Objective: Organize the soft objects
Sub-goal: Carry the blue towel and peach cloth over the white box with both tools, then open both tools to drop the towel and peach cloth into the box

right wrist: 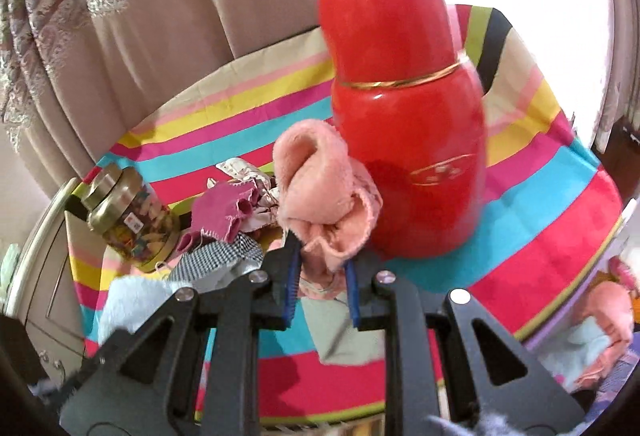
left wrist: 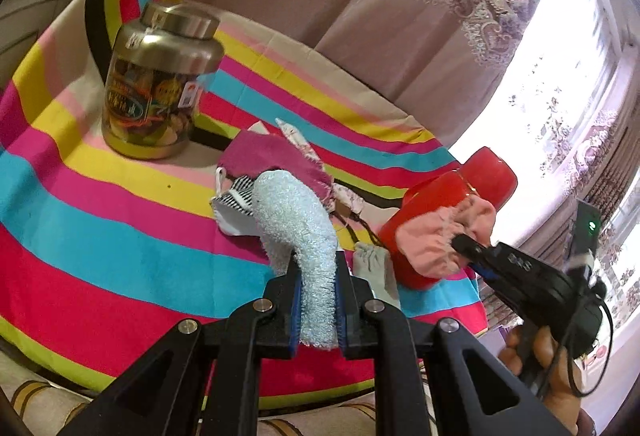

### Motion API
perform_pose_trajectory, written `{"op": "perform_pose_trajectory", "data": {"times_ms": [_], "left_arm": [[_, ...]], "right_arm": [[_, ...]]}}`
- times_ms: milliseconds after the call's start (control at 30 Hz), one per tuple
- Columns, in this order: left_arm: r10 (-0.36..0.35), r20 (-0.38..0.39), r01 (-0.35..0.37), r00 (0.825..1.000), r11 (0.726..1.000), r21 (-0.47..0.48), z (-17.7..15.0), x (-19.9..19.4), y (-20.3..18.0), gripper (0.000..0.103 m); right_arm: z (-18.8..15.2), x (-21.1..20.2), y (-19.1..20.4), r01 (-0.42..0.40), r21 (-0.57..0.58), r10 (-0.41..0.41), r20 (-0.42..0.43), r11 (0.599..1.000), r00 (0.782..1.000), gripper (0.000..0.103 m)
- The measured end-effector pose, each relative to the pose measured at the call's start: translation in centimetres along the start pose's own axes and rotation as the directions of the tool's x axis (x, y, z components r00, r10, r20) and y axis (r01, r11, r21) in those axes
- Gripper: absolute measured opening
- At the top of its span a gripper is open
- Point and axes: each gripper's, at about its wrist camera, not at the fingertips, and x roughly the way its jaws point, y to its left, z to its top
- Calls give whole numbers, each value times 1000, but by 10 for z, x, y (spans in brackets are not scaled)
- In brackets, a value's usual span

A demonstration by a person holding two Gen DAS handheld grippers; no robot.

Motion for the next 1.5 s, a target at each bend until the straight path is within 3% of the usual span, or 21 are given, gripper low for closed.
{"op": "perform_pose_trajectory", "data": {"times_ms": [233, 433, 633, 867, 1267, 1367, 1467, 1500], "left_arm": [[-57, -30, 58, 998, 997, 46, -1, -2, -34, 14], [-149, -93, 159, 984, 980, 116, -9, 0, -84, 14], [-237, -197, 270, 951, 949, 164, -29, 13, -138, 14], [-320, -335, 398, 886, 896, 195, -61, 32, -202, 14], [-305, -459, 445, 835, 864, 236, -92, 59, -249, 15], [-276, -490, 430, 827, 872, 233, -98, 74, -252, 26], [-213, -523, 365, 825, 907, 208, -102, 92, -245, 46], [-213, -525, 360, 824, 912, 196, -102, 94, -243, 46]], "right_arm": [[4, -57, -46, 27, -8, -27, 45, 1000, 999, 23], [0, -96, -104, 95, 1, -95, 49, 995, 994, 23], [-15, -129, -173, 212, 39, -213, 5, 976, 977, 23], [-35, -151, -231, 307, 58, -303, -70, 950, 950, 23], [-52, -174, -295, 384, 112, -368, -140, 917, 919, 23], [-54, -176, -303, 403, 113, -384, -157, 908, 910, 23], [-57, -174, -313, 435, 109, -409, -199, 894, 891, 27], [-58, -174, -317, 448, 108, -420, -211, 888, 883, 27]]}}
